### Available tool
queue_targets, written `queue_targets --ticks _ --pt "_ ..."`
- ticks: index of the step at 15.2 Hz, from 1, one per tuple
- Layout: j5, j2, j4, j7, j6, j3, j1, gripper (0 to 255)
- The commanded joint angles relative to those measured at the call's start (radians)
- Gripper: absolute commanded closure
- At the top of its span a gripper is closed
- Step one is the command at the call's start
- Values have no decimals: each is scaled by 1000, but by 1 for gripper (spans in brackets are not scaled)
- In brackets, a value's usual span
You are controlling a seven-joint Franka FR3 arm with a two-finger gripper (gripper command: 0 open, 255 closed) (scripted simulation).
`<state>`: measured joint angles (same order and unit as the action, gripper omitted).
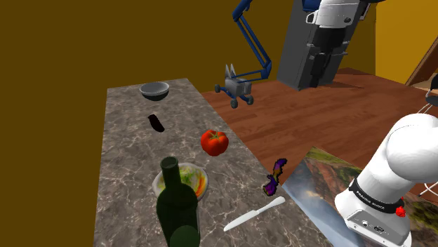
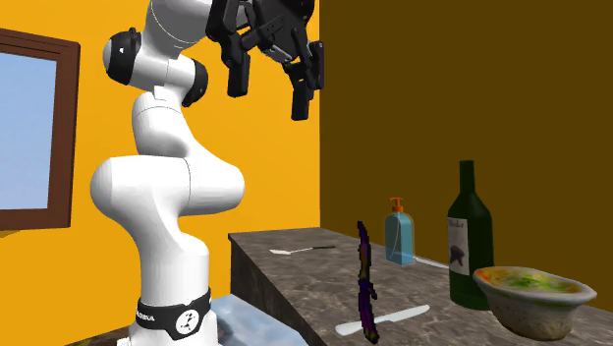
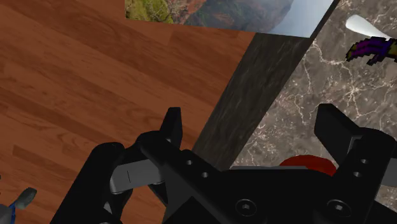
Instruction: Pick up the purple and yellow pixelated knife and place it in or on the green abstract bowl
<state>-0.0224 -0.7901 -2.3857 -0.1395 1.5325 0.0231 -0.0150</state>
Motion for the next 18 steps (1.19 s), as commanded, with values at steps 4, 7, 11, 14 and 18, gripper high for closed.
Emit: queue_targets --ticks 4,7,11,14,18 --pt "37 -27 -66 -20 70 39 55 0" --pt "74 -50 -128 -41 141 80 114 0" --pt "126 -74 -204 -67 237 138 196 0" --pt "166 -85 -257 -86 312 184 262 0" --pt "220 -91 -320 -111 416 250 353 0"
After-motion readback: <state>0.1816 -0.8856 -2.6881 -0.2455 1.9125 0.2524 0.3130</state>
